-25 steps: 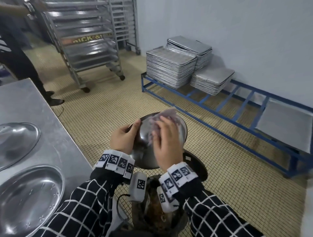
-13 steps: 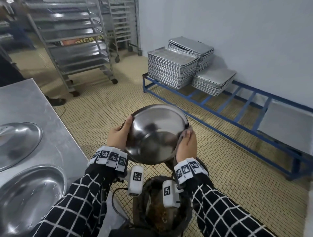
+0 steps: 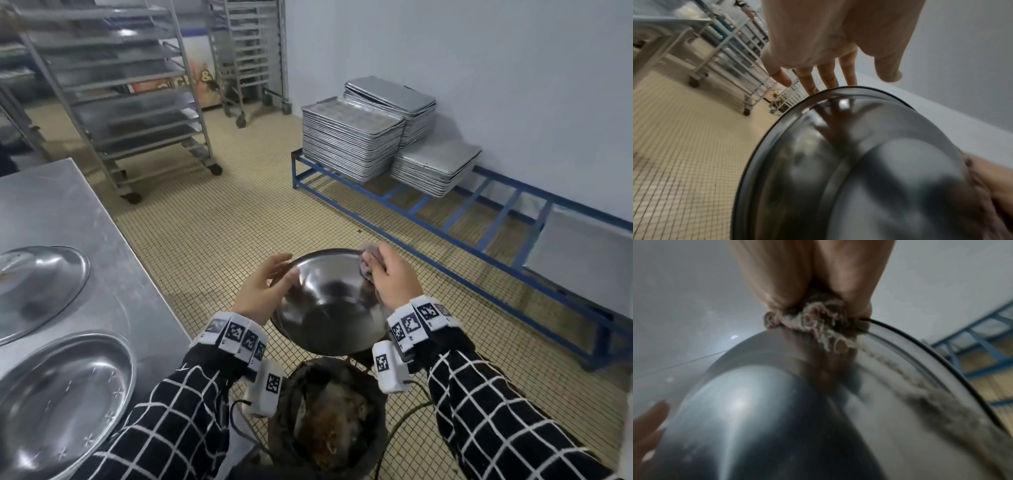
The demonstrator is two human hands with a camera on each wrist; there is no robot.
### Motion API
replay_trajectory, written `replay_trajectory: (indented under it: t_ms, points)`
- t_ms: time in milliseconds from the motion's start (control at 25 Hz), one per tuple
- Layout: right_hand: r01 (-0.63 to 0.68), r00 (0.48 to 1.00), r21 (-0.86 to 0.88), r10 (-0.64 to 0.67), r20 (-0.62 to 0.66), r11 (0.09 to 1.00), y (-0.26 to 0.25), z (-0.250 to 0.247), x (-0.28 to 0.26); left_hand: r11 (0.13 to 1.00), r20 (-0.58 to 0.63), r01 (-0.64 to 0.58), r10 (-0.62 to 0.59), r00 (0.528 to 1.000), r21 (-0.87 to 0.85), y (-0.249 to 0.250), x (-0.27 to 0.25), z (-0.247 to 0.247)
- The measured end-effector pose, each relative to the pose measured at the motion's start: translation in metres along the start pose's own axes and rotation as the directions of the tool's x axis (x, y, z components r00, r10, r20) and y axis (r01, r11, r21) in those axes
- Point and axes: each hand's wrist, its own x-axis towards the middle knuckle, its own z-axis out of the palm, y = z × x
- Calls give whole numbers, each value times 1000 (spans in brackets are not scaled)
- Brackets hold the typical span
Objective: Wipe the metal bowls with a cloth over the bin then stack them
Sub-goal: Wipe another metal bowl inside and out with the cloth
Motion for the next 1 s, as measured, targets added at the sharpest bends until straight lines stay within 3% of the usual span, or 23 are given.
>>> replay_trajectory:
  t_ms: [80, 160, 280, 360, 400, 480, 560, 640, 760, 800, 880, 1000]
  points:
    - [144, 987, -105, -135, 87, 984, -9, -3, 6, 995, 52, -36, 32, 998, 95, 11, 2, 8]
    - [221, 973, -109, -211, 97, 969, -16, -3, 11, 982, 11, -61, 60, 998, 180, 22, 6, 10]
    - [260, 955, -178, -280, -99, 949, -19, 5, 7, 969, -80, -98, 119, 990, 227, 34, 13, 11]
    - [245, 898, -304, -334, -288, 921, -21, 16, -6, 979, -130, -89, 114, 985, 184, 40, 15, 11]
    - [252, 871, -337, -364, -330, 907, -21, 20, -14, 990, -149, -74, 92, 985, 119, 42, 14, 11]
    - [273, 871, -303, -368, -325, 913, -19, 25, -29, 998, -163, -55, 55, 985, 6, 45, 13, 11]
    - [188, 905, -45, -191, -380, 981, -12, 21, -34, 998, -148, -54, 47, 988, -43, 46, 10, 9]
    - [-21, 913, 246, 119, -390, 969, 0, 13, -31, 995, -147, -52, 39, 988, -89, 48, 7, 4]
    - [-249, 892, 284, 334, -305, 926, 15, 7, -26, 990, -199, -80, 56, 978, -113, 52, 7, -2]
    - [-233, 890, 285, 321, -323, 930, 12, 6, -27, 990, -212, -91, 67, 975, -107, 54, 7, -1]
    - [-56, 901, 258, 160, -403, 965, -6, 8, -28, 990, -215, -97, 73, 974, -104, 57, 7, 1]
    - [119, 927, 36, -98, -363, 992, -30, 21, -25, 991, -218, -91, 67, 974, -101, 56, 7, 6]
